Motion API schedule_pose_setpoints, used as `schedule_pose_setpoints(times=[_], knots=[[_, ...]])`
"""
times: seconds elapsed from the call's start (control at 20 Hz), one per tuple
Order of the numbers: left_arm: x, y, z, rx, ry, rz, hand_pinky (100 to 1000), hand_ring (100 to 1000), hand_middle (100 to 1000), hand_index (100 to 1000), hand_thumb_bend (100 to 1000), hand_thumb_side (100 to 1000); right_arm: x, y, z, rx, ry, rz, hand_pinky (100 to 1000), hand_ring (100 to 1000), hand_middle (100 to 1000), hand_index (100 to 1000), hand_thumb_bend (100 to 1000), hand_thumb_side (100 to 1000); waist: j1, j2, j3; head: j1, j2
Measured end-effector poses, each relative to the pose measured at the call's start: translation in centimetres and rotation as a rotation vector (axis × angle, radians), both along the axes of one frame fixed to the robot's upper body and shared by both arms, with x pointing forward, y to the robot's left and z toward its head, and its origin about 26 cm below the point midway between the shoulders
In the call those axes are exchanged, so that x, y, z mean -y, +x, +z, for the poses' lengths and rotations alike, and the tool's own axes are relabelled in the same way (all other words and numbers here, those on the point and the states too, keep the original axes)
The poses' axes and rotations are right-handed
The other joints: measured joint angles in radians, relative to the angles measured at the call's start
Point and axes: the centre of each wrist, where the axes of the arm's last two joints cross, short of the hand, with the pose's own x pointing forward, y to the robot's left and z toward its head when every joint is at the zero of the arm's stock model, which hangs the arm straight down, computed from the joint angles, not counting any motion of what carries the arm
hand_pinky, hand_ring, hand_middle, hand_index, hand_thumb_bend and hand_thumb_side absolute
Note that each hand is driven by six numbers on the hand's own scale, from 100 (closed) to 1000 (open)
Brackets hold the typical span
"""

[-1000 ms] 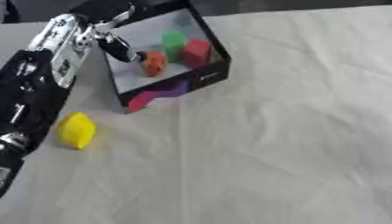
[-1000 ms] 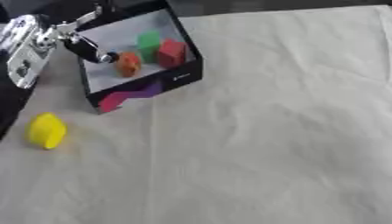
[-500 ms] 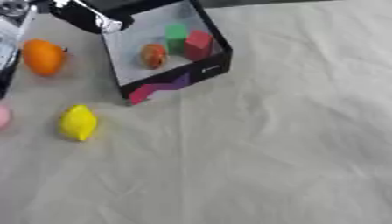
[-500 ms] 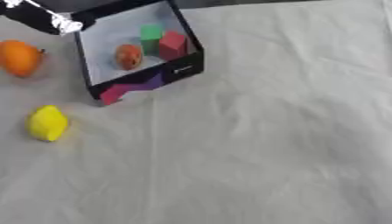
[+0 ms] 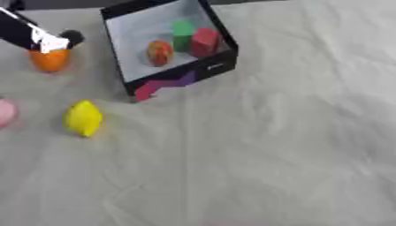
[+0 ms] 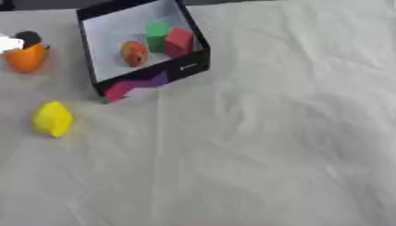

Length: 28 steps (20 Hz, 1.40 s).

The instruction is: Pick up objects on the table and place them in the box.

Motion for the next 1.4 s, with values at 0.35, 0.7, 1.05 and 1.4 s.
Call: schedule_pose_setpoints(times=[0.35,0.7,1.05,1.4], knots=[[-4.5,-1.5,-2.6,-0.144,0.106,0.163,873,798,747,839,483,341,0.1,-0.1,-0.1,0.003,0.001,-0.006,828,785,662,902,100,670,-0.008,0.0,0.013,0.015,0.0],[-7.2,-1.4,-4.4,-0.205,0.136,0.306,880,810,757,844,529,392,0.1,0.0,-0.2,-0.001,0.0,-0.009,828,786,663,902,100,666,-0.015,0.0,0.019,0.021,0.0],[-9.7,-0.5,-5.6,-0.206,0.167,0.463,860,805,740,827,592,321,0.1,0.0,-0.2,0.005,-0.002,-0.007,827,785,663,902,100,666,-0.019,-0.001,0.013,0.039,-0.001],[-11.3,0.7,-7.4,-0.184,0.197,0.594,809,780,704,799,663,251,0.2,0.0,-0.3,0.001,-0.001,-0.009,827,785,663,902,100,672,-0.019,-0.001,0.006,0.054,-0.002]])
